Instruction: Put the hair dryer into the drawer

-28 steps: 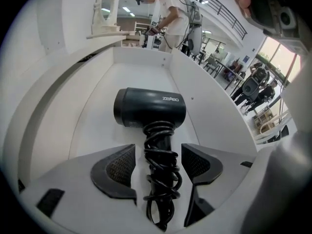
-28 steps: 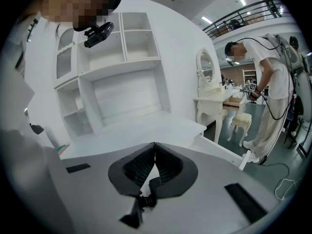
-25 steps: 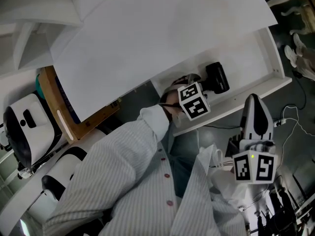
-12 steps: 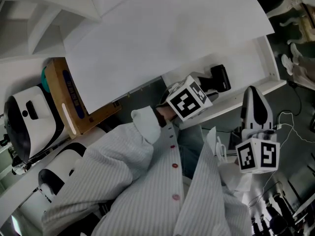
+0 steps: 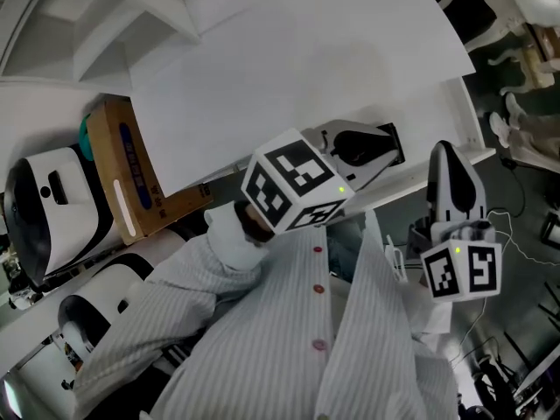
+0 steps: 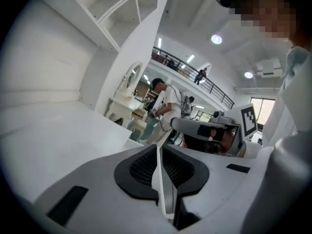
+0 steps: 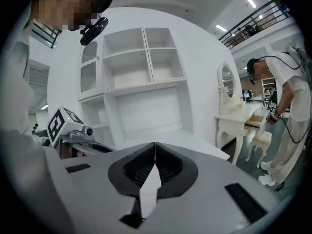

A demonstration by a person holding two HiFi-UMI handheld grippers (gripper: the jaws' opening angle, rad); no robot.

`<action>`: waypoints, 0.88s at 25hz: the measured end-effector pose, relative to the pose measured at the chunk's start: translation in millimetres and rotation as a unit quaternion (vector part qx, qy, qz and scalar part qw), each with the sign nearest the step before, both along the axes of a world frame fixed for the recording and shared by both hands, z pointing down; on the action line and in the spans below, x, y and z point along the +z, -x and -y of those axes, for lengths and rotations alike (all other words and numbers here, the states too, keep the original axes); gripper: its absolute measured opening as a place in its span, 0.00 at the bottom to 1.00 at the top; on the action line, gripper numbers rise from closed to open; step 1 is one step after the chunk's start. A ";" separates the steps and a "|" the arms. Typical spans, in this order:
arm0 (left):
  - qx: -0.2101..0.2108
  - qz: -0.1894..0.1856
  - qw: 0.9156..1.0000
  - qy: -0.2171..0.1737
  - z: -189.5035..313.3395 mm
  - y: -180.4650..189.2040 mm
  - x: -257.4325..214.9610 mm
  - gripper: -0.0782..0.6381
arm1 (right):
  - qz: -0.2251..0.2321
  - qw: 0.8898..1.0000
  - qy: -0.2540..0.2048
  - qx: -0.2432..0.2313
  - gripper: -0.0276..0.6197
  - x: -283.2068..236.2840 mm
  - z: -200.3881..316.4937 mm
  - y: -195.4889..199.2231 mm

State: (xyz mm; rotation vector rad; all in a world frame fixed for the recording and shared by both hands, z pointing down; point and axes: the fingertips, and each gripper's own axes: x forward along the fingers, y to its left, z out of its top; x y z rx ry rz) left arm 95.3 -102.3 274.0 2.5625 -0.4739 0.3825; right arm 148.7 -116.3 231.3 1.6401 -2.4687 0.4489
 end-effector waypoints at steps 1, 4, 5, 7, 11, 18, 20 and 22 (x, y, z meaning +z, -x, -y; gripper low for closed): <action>-0.004 -0.010 1.000 -0.007 0.0 3.0 -10.1 0.16 | 0.000 1.000 -0.006 -0.006 0.06 -5.7 -0.1 3.3; -0.011 -0.033 0.999 -0.018 -1.2 11.0 -31.4 0.12 | -0.001 0.999 -0.021 -0.023 0.06 -20.2 -0.7 14.9; -0.012 -0.036 0.999 -0.021 -1.6 12.9 -35.8 0.12 | -0.002 0.999 -0.026 -0.030 0.06 -23.8 -0.9 19.0; -0.013 -0.039 0.999 -0.030 -1.9 14.7 -43.7 0.12 | -0.004 0.999 -0.033 -0.039 0.06 -29.3 -1.5 25.2; -0.014 -0.044 0.998 -0.048 -0.9 16.6 -54.7 0.12 | -0.002 0.998 -0.041 -0.046 0.06 -35.0 -2.0 32.0; -0.016 -0.050 0.997 -0.048 -2.9 21.1 -60.6 0.12 | 0.000 0.998 -0.040 -0.049 0.06 -38.1 -6.3 37.1; -0.015 -0.050 0.997 -0.049 -4.1 21.7 -61.4 0.12 | 0.000 0.998 -0.037 -0.050 0.06 -36.9 -7.8 37.5; -0.014 -0.051 0.997 -0.051 -5.9 21.8 -62.3 0.12 | 0.000 0.998 -0.034 -0.053 0.06 -35.5 -9.2 38.2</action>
